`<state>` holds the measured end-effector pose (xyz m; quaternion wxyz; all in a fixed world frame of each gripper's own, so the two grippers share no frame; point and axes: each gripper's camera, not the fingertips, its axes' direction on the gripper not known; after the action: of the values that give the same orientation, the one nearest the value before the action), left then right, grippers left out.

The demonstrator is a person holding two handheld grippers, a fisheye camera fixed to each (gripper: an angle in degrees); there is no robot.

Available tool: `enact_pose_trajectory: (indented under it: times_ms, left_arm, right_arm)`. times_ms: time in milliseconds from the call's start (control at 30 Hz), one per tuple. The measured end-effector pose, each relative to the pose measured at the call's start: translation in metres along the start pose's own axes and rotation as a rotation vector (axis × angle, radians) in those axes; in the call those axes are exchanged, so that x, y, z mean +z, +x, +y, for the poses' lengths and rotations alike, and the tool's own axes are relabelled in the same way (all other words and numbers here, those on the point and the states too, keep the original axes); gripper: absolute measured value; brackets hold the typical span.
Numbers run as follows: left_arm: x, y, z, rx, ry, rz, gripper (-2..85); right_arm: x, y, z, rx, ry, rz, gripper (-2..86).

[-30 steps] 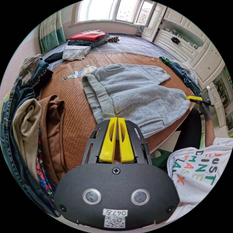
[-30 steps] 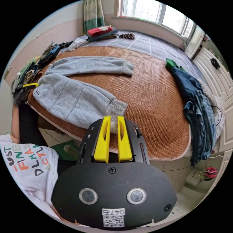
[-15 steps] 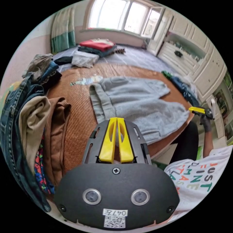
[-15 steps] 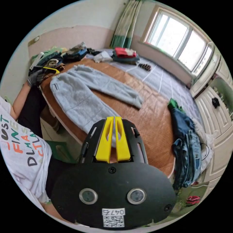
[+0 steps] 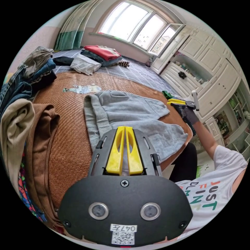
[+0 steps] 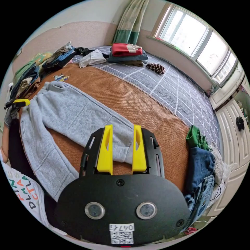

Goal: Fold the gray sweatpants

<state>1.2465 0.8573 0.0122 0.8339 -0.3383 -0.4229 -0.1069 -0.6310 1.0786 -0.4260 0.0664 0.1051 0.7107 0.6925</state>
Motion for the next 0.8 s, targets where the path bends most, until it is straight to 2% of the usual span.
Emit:
enact_pose_trajectory:
  times_ms: [67,200,233,333,400,500,567,633,700,800]
  left_arm:
    - [0.01,0.001,0.004,0.005,-0.011,-0.069,-1.0]
    - [0.025,0.002,0.004,0.035,-0.001,-0.071,-1.0]
    - [0.032,0.0,0.004,0.037,-0.006,-0.066,-1.0]
    - [0.049,-0.01,0.006,0.016,-0.028,-0.064,-1.0]
    - [0.057,-0.018,0.008,0.001,-0.029,-0.049,-1.0]
    - [0.066,-0.034,0.017,-0.042,-0.009,0.02,-0.9]
    - [0.071,-0.051,0.028,-0.093,0.034,0.138,-0.6]
    - [0.076,-0.068,0.039,-0.149,0.081,0.265,0.0]
    - [0.082,-0.085,0.05,-0.192,0.127,0.408,1.5]
    - [0.088,-0.104,0.065,-0.242,0.204,0.545,6.5]
  right_arm:
    - [0.031,0.011,-0.022,-0.013,-0.007,-0.027,7.9]
    - [0.107,0.039,-0.062,-0.006,-0.143,-0.089,8.9]
    - [0.126,0.048,-0.067,0.001,-0.19,-0.108,6.5]
    - [0.148,0.073,-0.07,0.027,-0.187,-0.343,1.8]
    - [0.152,0.074,-0.068,-0.007,-0.18,-0.365,1.1]
    - [0.129,0.056,-0.063,-0.097,-0.079,-0.264,0.7]
    - [0.083,0.041,-0.052,-0.164,0.112,-0.267,0.6]
    - [0.006,0.016,-0.016,-0.31,0.383,-0.37,0.5]
    - [-0.039,-0.009,0.022,-0.451,0.485,-0.428,0.5]
    - [-0.074,-0.053,0.091,-0.625,0.457,-0.475,0.5]
